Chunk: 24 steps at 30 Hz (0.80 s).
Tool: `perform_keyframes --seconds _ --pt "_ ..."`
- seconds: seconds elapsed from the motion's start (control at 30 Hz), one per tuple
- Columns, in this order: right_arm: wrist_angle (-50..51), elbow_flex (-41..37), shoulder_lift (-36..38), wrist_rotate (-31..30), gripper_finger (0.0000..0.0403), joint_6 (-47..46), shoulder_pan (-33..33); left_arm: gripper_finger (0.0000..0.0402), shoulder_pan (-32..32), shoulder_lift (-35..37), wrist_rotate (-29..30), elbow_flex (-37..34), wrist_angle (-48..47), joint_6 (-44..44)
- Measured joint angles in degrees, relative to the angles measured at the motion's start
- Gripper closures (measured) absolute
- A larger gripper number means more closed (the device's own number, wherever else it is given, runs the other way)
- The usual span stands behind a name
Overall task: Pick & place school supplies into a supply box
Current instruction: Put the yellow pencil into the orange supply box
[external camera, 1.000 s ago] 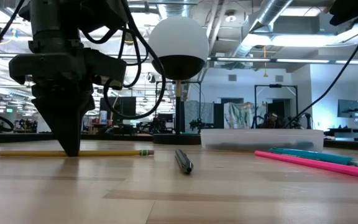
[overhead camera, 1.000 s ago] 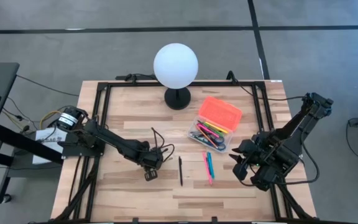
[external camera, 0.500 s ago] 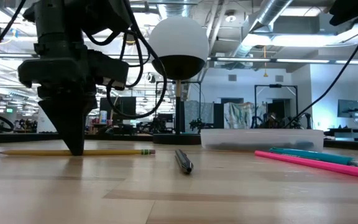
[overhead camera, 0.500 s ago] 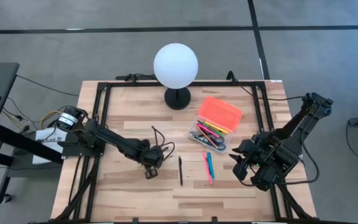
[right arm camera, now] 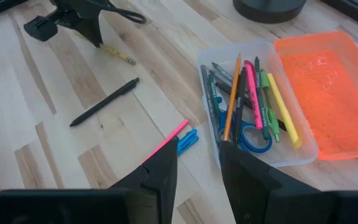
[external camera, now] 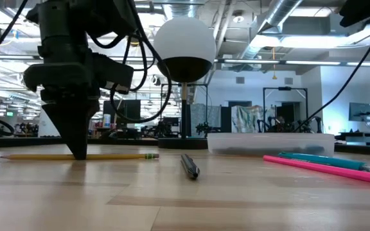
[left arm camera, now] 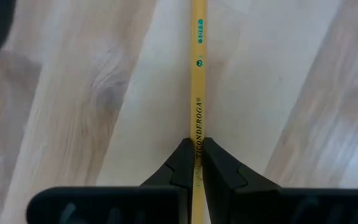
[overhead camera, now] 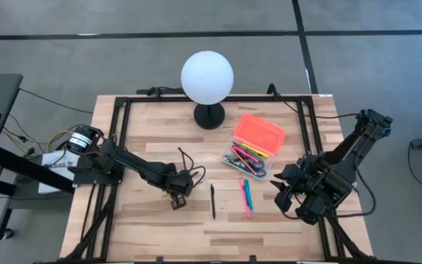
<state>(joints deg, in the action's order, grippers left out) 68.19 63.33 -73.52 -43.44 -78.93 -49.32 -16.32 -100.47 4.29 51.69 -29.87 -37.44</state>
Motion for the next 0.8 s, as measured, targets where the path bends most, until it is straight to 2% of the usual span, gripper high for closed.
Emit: perform_keyframes --seconds 0.1,0.23,0.47,0.8 --pt "0.0 0.0 0.0 0.0 0.0290 0.0 0.0 0.0396 0.1 0.0 -2.0 0.0 1.8 5.2" --pt "0.0 0.0 0.0 0.0 0.0290 -0.1 0.0 0.0398 0.5 -0.1 -1.5 0.6 -0.5 4.3" --pt "0.4 0.0 0.0 0.0 0.0290 0.0 0.0 0.0400 1.6 -0.1 -4.1 1.3 -2.3 4.2" --pt "0.8 0.0 0.0 0.0 0.0290 0.0 0.0 0.0400 2.4 -0.6 -0.5 9.1 -9.2 7.1"
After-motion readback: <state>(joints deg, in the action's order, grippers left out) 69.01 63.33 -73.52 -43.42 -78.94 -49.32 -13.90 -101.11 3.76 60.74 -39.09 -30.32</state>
